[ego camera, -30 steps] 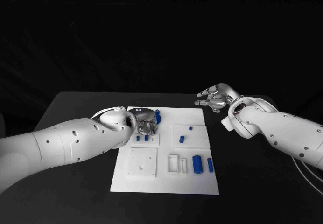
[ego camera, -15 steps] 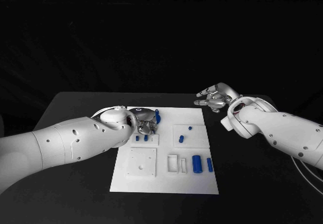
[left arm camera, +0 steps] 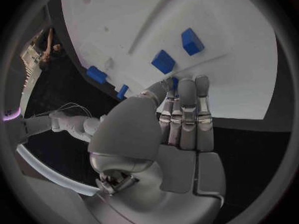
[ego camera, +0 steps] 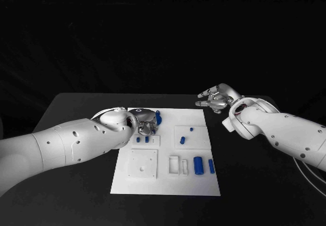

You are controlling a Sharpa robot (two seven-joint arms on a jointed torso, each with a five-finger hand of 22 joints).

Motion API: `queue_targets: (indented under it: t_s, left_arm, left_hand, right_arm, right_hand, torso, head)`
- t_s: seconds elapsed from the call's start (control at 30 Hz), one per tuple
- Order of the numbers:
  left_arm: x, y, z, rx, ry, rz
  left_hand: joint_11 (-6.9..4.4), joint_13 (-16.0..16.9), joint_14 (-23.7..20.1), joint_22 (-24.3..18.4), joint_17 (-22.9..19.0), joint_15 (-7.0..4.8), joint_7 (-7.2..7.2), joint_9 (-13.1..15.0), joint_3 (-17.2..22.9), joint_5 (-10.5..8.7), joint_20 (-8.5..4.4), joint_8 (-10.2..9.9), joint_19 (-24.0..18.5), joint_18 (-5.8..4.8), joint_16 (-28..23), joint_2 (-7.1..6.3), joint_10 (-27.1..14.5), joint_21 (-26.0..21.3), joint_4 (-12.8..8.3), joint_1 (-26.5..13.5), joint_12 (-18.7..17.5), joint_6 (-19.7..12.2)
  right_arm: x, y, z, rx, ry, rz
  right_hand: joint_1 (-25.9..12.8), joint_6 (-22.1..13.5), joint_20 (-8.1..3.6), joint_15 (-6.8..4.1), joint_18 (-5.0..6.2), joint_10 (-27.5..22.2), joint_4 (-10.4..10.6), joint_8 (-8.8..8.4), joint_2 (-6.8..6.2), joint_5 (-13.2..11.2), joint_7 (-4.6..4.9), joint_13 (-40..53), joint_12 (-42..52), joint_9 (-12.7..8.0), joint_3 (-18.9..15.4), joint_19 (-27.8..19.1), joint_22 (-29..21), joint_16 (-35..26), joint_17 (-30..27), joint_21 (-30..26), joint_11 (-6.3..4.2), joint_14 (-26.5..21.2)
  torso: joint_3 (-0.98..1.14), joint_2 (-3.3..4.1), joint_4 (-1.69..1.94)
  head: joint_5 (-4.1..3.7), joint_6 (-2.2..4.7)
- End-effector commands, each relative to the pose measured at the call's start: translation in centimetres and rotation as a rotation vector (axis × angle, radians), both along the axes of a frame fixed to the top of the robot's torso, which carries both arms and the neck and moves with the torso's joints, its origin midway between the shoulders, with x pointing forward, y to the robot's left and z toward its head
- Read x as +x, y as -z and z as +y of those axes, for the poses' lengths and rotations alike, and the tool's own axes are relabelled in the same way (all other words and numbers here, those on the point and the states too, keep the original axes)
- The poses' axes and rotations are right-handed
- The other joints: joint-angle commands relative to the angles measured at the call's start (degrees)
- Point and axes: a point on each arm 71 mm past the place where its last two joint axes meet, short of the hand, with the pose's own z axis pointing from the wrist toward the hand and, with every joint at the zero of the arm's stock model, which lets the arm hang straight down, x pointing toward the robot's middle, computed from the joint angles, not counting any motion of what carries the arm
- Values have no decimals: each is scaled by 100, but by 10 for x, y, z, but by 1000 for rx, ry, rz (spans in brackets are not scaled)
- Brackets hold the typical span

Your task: Assemble the parts on the task board

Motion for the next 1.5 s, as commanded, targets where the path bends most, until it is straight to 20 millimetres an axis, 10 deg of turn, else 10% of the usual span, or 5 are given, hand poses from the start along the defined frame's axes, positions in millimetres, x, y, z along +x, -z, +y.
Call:
queue_targets:
  t_s: [0.03, 1.5]
  left_arm:
    - [0, 3, 3, 5, -13, -7]
    - [-4, -14, 25, -202, -65, 46]
  left_hand:
    - [10, -4, 41, 133, -7, 22, 1, 0, 47, -15, 14, -26, -48, 88, -27, -51, -29, 42, 4, 12, -20, -33]
    - [-94, -2, 261, 111, 31, -46, -16, 4, -224, -36, -44, -21, 126, 28, -140, 105, 319, -57, 44, -48, -19, 391]
  right_arm:
    - [0, 0, 2, -2, -16, 0]
    - [-1, 1, 0, -2, -14, 0]
  right_hand:
    - [-53, 43, 10, 10, 67, -29, -5, -22, 10, 17, 1, 5, -8, -1, 25, 250, 559, -25, 4, -18, -15, -1]
    - [-56, 55, 8, 9, 66, -24, -1, -21, 6, 23, 0, 12, -4, -1, 27, 251, 559, -28, 1, -23, -17, 1]
  torso:
    - [-5, -1, 2]
    - [-16, -13, 26]
  head:
    - [-3, 13]
    - [54, 64]
